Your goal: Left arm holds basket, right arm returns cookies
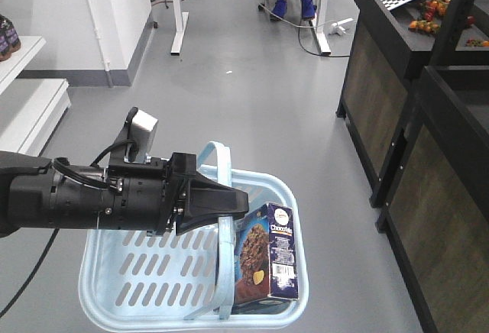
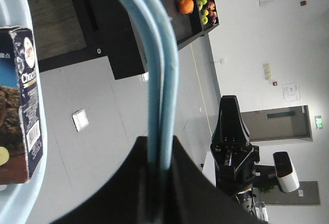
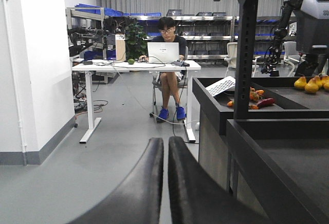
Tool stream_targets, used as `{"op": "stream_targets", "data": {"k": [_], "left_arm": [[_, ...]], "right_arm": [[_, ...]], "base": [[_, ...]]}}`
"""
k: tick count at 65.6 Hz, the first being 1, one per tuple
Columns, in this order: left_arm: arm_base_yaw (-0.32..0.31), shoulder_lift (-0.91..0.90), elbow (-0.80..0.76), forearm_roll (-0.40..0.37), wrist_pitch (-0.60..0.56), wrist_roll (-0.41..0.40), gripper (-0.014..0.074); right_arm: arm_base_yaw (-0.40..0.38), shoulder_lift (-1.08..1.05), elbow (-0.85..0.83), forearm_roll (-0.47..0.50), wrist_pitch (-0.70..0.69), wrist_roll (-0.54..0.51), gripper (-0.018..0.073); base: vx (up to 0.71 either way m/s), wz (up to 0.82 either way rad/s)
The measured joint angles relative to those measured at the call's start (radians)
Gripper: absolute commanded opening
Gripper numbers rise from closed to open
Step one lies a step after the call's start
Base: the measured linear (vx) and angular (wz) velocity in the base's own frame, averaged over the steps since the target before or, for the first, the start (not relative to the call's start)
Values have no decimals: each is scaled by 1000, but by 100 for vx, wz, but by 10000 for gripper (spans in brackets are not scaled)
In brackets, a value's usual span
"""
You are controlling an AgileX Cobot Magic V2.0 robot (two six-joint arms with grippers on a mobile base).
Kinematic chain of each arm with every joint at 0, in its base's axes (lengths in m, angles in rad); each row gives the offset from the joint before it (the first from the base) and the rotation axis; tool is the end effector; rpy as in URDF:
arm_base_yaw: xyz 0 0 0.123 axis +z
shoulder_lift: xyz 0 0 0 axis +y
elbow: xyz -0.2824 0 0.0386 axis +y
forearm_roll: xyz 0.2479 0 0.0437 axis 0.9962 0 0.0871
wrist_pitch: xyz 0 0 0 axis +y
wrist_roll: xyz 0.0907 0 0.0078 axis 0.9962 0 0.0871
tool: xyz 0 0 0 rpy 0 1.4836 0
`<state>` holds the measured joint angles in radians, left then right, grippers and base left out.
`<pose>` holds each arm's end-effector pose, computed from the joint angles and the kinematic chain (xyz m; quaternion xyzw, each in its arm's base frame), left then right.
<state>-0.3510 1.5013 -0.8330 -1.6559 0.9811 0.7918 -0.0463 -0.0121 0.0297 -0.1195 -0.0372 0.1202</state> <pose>0.2429 -0.1693 0.2657 0.0235 0.7890 -0.5984 0.1370 0.0563 -0.0022 0.2071 0.0141 0.6683 -0.0154 0.7436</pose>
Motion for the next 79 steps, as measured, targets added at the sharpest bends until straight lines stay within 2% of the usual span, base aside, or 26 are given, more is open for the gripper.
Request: {"op": "stream_targets", "data": {"k": [79], "left_arm": [[0, 0, 0, 0, 1, 0, -3]], "right_arm": [[0, 0, 0, 0, 0, 0, -6]], "base": [[35, 2]]}}
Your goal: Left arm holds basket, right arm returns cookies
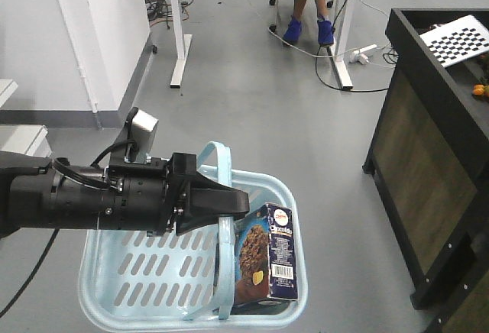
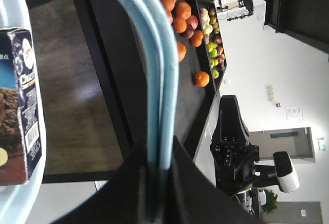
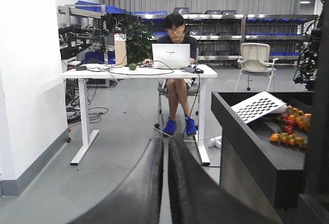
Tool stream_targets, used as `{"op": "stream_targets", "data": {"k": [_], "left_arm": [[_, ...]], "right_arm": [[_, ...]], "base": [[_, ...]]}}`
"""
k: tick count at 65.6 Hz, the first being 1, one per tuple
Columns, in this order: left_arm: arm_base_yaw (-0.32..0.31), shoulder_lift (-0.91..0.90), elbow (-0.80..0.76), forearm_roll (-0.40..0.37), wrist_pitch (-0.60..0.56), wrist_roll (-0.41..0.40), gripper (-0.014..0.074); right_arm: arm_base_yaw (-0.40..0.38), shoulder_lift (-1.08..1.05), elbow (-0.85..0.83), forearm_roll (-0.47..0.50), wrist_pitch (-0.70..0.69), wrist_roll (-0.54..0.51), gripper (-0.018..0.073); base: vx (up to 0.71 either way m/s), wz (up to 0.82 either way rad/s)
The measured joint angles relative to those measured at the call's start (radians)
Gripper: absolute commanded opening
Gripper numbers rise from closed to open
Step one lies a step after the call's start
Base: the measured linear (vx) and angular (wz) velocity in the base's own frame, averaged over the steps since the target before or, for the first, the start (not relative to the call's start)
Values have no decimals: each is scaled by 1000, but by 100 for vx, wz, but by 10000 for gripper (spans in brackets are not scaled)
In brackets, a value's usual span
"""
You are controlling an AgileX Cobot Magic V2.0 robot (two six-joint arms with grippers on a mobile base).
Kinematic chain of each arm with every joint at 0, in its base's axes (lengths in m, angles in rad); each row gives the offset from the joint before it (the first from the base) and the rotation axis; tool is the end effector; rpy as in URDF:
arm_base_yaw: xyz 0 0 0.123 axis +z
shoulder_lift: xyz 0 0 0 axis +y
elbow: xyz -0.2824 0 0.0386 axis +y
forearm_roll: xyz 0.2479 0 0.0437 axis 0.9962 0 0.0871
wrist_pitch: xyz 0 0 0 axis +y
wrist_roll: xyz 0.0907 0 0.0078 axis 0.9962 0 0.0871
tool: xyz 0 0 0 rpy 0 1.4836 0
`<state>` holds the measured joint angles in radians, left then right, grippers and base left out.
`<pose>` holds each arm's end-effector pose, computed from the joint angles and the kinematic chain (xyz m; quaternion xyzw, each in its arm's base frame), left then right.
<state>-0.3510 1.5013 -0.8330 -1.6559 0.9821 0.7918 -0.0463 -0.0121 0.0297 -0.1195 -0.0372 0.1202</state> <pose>0.2428 -0.1693 0.2658 0.0237 0.7889 -0.5987 0.1368 0.0563 -0.0022 0.2071 0.0141 0.6683 -0.0154 0.7436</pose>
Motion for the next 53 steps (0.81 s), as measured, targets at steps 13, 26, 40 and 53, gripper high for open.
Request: {"op": "stream_targets", "data": {"k": [13, 26, 40, 53], "left_arm": [[0, 0, 0, 0, 0, 0, -3], [0, 0, 0, 0, 0, 0, -3], [0, 0, 0, 0, 0, 0, -3], [0, 0, 0, 0, -1, 0, -3]], "right_arm": [[0, 0, 0, 0, 0, 0, -6], [0, 0, 0, 0, 0, 0, -6], [0, 0, 0, 0, 0, 0, -6], [0, 0, 0, 0, 0, 0, -6]], "base": [[35, 9], [35, 31], [35, 62], [32, 79]]}}
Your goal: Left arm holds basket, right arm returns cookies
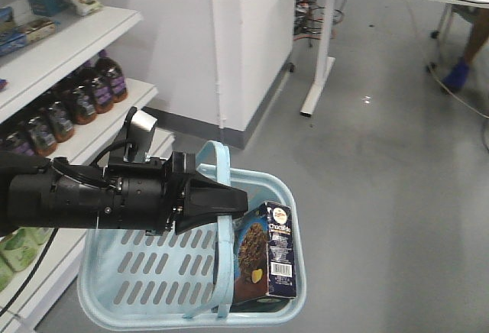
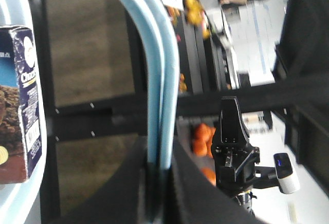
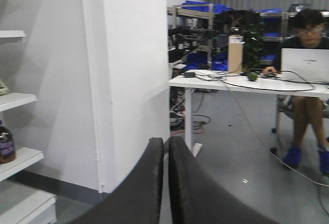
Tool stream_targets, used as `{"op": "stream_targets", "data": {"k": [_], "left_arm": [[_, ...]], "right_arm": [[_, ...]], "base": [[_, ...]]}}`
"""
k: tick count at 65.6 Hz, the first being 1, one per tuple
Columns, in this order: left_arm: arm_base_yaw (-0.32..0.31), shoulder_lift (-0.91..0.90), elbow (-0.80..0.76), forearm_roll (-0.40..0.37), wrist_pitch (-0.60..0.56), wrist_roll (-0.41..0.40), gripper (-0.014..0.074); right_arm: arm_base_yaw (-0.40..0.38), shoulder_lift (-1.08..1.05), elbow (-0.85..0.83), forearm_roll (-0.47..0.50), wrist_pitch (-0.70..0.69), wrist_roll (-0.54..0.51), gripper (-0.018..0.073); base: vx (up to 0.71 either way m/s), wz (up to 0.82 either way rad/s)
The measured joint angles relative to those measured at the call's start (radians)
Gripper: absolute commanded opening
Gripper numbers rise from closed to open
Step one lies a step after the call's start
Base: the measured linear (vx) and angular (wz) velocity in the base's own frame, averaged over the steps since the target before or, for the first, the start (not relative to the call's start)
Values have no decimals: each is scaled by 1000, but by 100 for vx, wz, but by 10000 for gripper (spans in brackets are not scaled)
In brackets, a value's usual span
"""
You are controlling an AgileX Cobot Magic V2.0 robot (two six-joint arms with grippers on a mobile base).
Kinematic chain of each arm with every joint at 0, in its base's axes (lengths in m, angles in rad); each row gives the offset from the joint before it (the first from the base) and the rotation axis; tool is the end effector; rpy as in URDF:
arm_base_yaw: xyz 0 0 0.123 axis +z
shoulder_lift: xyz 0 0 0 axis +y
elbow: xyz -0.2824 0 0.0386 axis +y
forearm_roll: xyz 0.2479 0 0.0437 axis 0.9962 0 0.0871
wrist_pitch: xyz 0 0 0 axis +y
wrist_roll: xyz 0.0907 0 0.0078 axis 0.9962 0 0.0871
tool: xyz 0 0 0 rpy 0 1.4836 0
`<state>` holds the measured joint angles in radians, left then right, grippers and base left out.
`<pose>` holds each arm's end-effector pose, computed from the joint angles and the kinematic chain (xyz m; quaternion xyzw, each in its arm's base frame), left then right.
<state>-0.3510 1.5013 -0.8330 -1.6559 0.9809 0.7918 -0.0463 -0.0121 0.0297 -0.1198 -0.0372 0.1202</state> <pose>0.2429 -0.1693 0.2657 0.0234 0.7891 -0.5984 0.1371 0.0563 -0.0022 0.2071 0.0140 0.6683 -0.0156 0.7436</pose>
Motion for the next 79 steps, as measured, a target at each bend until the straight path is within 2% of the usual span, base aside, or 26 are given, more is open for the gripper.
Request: {"op": "stream_targets", "data": {"k": [79], "left_arm": [[0, 0, 0, 0, 0, 0, -3]], "right_arm": [[0, 0, 0, 0, 0, 0, -6]], "base": [[22, 76]]}}
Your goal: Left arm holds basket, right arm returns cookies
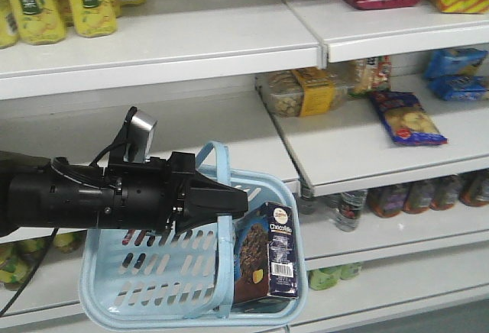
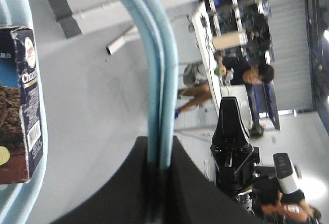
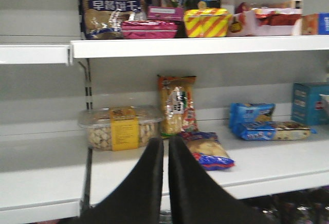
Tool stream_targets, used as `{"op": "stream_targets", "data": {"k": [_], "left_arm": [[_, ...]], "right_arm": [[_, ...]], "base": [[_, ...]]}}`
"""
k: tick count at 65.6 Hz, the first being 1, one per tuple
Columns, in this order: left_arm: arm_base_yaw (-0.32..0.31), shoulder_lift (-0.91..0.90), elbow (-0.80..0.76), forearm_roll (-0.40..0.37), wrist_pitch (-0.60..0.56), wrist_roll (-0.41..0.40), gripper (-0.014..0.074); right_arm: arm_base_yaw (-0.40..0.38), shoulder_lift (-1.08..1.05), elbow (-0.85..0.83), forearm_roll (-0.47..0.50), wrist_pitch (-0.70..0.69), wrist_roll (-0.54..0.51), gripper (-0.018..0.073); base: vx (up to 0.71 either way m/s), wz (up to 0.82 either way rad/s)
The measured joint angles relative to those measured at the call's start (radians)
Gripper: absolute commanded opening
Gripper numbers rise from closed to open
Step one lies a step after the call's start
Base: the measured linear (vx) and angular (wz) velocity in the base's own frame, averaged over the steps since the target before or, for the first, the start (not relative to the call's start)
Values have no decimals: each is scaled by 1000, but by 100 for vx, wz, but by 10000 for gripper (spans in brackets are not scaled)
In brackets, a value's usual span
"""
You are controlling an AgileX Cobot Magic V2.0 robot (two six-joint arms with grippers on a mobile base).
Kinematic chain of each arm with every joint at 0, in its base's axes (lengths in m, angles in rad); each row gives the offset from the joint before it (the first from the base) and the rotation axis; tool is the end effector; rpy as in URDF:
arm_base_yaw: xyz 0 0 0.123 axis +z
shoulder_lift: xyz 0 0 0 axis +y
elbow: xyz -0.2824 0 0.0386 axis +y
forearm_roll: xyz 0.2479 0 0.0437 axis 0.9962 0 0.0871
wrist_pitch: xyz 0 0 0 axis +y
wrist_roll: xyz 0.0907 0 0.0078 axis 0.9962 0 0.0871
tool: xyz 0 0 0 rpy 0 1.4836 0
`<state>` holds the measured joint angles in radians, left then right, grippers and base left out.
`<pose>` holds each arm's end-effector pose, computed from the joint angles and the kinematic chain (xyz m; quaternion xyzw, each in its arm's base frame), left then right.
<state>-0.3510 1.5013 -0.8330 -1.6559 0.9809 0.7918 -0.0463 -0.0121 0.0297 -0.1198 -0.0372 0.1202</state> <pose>0.2429 -0.1693 0.2657 0.0234 0.7891 -0.5984 0.1371 0.0563 -0.0022 0.2071 0.0140 0.6683 -0.0156 0.7436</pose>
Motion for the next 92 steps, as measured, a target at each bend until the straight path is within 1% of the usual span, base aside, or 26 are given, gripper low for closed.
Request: {"op": "stream_targets", "data": {"k": [20, 35, 92], "left_arm": [[0, 0, 0, 0, 0, 0, -3], [0, 0, 0, 0, 0, 0, -3], [0, 0, 0, 0, 0, 0, -3]], "right_arm": [[0, 0, 0, 0, 0, 0, -6], [0, 0, 0, 0, 0, 0, -6], [0, 0, 0, 0, 0, 0, -6]], "base": [[14, 54], [10, 31], [6, 5]]}}
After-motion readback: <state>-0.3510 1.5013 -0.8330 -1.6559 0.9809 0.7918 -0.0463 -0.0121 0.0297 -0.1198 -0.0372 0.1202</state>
